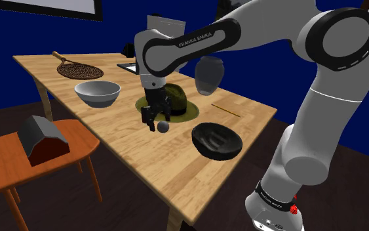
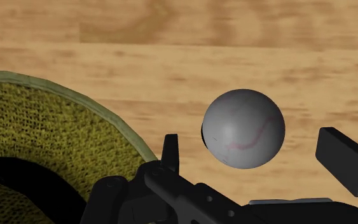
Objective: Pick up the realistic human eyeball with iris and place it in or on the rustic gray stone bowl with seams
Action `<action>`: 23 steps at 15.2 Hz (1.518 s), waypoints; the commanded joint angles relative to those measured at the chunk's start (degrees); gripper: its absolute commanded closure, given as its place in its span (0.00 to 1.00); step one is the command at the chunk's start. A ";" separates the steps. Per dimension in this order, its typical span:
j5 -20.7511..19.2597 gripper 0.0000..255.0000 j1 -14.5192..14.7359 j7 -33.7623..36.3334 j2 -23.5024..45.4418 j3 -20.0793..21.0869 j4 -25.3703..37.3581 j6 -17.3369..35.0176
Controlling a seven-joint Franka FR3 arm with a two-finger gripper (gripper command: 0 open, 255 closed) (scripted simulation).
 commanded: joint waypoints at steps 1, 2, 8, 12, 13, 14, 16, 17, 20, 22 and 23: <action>0.00 0.00 0.01 0.01 0.00 0.01 -0.03 0.04; 0.00 0.00 0.01 0.01 0.00 0.01 -0.03 0.04; 0.00 1.00 0.00 0.01 0.00 0.00 -0.03 0.03; 0.00 1.00 0.00 0.01 0.00 0.00 -0.03 0.03; 0.00 1.00 0.01 0.01 0.00 0.01 -0.03 0.04; 0.04 1.00 0.00 -0.02 -0.26 0.00 0.45 -0.70; 0.12 1.00 -0.02 -0.06 -0.73 -0.01 1.46 -2.18; 0.15 1.00 -0.03 -0.08 -0.96 -0.01 1.99 -2.92; 0.24 1.00 -0.05 -0.13 -1.55 -0.03 3.63 -5.15; 0.29 1.00 -0.06 -0.16 -1.88 -0.04 4.80 -6.65; 0.31 1.00 -0.07 -0.17 -2.03 -0.05 5.40 -7.39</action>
